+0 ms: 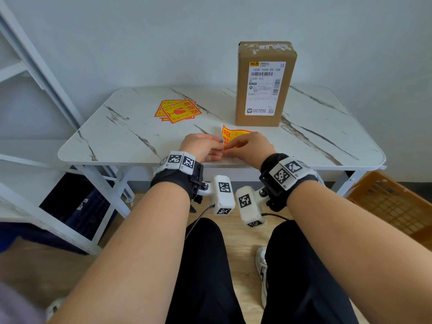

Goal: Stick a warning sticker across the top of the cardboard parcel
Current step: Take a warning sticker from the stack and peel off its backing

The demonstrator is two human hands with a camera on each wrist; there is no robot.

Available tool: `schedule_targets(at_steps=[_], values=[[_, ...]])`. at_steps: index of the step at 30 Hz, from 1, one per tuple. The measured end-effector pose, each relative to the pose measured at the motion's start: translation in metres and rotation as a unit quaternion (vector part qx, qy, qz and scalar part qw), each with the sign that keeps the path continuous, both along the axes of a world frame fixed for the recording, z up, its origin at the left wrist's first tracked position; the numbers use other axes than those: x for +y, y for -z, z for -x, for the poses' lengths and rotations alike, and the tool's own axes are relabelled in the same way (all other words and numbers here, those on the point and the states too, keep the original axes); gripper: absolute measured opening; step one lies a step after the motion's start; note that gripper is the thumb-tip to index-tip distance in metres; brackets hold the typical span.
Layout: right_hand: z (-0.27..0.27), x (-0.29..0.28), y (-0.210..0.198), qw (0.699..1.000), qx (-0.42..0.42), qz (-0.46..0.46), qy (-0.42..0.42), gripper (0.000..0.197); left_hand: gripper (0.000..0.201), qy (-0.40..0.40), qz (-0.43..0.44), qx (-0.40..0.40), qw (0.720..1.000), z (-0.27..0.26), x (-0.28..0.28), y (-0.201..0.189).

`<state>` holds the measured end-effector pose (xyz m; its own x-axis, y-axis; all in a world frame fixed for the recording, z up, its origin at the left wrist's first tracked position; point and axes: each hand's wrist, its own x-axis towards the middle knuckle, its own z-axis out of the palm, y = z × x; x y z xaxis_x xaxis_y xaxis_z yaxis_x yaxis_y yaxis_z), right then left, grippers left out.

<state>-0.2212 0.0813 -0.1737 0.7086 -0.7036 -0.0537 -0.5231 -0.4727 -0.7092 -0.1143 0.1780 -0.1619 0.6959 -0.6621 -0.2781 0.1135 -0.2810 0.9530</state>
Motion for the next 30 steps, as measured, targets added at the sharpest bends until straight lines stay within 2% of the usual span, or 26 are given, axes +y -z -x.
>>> schedule_targets(at_steps=[2, 6, 10, 15, 18, 21, 26, 30], values=[[0.000, -0.001, 0.000, 1.000, -0.002, -0.003, 0.001, 0.029, 0.030, 0.000, -0.001, -0.007, 1.000, -0.001, 0.000, 0.002], [0.001, 0.001, -0.002, 1.000, -0.007, -0.003, -0.001, 0.012, 0.030, 0.001, 0.006, -0.010, 1.000, -0.001, 0.002, 0.003], [0.001, 0.001, -0.003, 1.000, -0.017, -0.019, -0.009, 0.009, 0.030, 0.004, 0.015, -0.009, 1.000, 0.002, 0.004, 0.001], [0.000, -0.003, 0.000, 0.999, -0.026, -0.039, -0.015, 0.022, 0.031, 0.000, 0.022, -0.001, 1.000, 0.005, 0.009, 0.000], [0.000, -0.002, -0.001, 0.998, -0.032, -0.053, -0.012, 0.016, 0.031, -0.007, 0.019, -0.001, 1.000, 0.007, 0.009, -0.002], [0.000, 0.000, -0.002, 0.998, -0.038, -0.053, 0.001, 0.007, 0.030, -0.010, 0.014, -0.002, 1.000, 0.008, 0.007, -0.002], [-0.004, 0.000, -0.003, 0.997, -0.036, -0.063, 0.032, 0.016, 0.027, -0.004, -0.004, -0.009, 1.000, 0.009, 0.006, -0.003], [-0.005, 0.003, -0.005, 0.991, -0.068, -0.072, 0.087, 0.019, 0.028, -0.025, -0.005, -0.002, 1.000, 0.009, 0.003, -0.004]])
